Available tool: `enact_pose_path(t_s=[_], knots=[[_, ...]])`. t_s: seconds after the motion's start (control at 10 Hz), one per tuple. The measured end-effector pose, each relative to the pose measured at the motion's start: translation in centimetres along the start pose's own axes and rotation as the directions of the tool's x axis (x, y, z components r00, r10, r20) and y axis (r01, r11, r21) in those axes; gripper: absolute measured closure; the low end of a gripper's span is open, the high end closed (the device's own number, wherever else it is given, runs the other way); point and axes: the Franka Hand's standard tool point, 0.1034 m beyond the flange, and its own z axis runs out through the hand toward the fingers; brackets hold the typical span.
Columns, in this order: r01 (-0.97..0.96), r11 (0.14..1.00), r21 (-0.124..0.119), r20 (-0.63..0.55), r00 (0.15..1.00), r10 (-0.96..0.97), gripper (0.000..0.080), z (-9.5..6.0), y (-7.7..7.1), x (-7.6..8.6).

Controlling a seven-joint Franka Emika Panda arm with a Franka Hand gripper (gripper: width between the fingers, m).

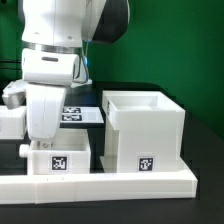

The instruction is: Assemble drawer

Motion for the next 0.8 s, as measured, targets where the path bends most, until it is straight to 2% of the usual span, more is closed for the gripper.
enact_pose_path(t_s=[0.2,0.5,0.8], knots=[[0.018,1.000,0.010,0.005,1.000,-0.018,0.0753,0.3,-0.2,0.9],[0.048,0.999,0.009,0.006,0.999,-0.048,0.0753,0.2,0.0,2.1],[0.046,0.999,0.020,0.006,0.999,-0.046,0.0753,0.3,0.1,2.3]])
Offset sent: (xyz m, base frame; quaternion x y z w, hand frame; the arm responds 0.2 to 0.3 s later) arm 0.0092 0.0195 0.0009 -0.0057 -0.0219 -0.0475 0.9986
